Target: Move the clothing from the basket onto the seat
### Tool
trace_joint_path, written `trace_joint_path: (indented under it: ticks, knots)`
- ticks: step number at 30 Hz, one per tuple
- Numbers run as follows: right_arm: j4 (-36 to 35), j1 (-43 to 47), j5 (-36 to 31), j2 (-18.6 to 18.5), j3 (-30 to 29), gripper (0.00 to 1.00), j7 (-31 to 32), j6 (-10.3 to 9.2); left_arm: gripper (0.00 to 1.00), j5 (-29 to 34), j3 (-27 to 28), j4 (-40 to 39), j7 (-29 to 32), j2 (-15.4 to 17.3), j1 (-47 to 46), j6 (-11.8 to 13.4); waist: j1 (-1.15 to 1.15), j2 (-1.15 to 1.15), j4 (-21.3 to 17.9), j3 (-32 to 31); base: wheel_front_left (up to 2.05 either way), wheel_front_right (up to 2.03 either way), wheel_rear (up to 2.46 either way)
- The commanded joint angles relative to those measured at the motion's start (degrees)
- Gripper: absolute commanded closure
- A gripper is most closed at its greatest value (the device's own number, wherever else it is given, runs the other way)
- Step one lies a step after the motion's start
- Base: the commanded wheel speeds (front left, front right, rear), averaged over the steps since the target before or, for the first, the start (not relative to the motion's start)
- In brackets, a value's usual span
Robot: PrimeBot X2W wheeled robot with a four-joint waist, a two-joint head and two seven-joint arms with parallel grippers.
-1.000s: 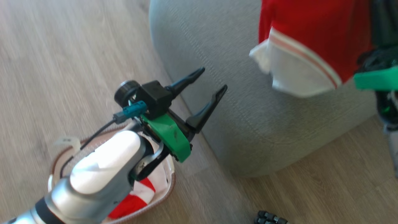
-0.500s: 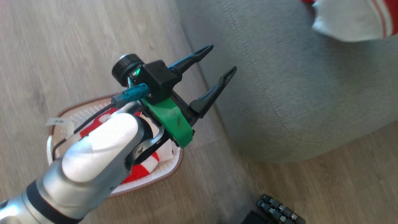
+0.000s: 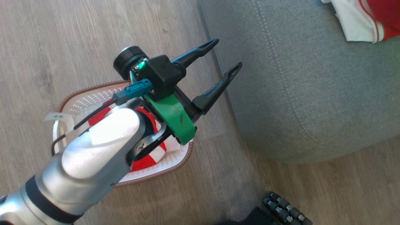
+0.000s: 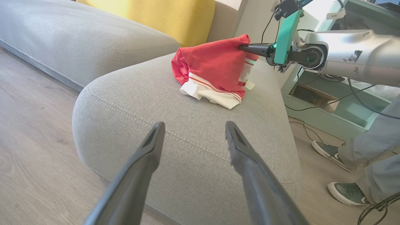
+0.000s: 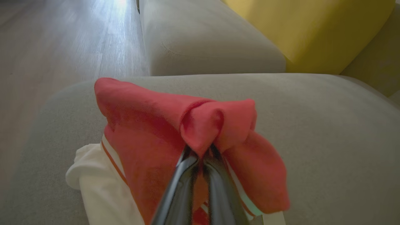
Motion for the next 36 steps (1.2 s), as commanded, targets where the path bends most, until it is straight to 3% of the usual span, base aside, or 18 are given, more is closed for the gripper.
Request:
trace_joint_path:
  ticks: [1,6,12,13,15,25,36]
  knots:
    - [0.5,-1.2,0.8,-1.6,0.8,1.0,2.3,-0.02,0.0,0.0,1.6,-1.4,-0.5,0.4,-1.7,-0.3,-0.01,0.0,0.2,-0.3,0.0,0.0,0.0]
    - [3.5,-2.1,2.8,-1.9,4.2,1.0,7.5,-0.02,0.0,-0.3,1.7,-1.1,-1.0,0.2,-1.7,-0.1,-0.01,0.0,0.5,-0.9,0.0,0.0,0.0]
    - [4.6,-2.2,5.5,-2.7,7.0,1.0,9.5,-0.02,0.0,-0.6,1.9,-0.7,-1.5,0.3,-1.6,0.1,-0.01,0.0,0.7,-1.6,0.0,0.0,0.0]
    - [4.8,-2.2,5.8,-3.0,7.3,0.77,9.6,-0.02,0.0,-0.7,1.9,-0.6,-1.6,0.3,-1.5,0.1,-0.01,0.0,0.7,-1.9,0.0,0.0,0.0]
    - [5.2,-2.4,6.4,-3.3,7.6,0.0,9.2,-0.02,0.0,-0.8,2.0,-0.3,-1.9,0.3,-1.3,0.2,-0.01,0.0,0.5,-2.7,0.0,0.0,0.0]
    - [4.9,-0.5,8.4,-4.9,12.5,0.0,11.6,-0.02,0.0,-2.2,2.7,1.9,-4.9,-0.1,1.2,1.0,-0.01,0.0,-0.3,-9.7,0.0,0.0,0.0]
    - [-4.9,5.6,12.8,-9.1,17.5,0.0,9.6,-0.02,0.0,-4.6,4.5,4.5,-8.4,1.0,6.6,3.4,-0.01,0.0,0.4,-18.6,0.0,0.0,0.0]
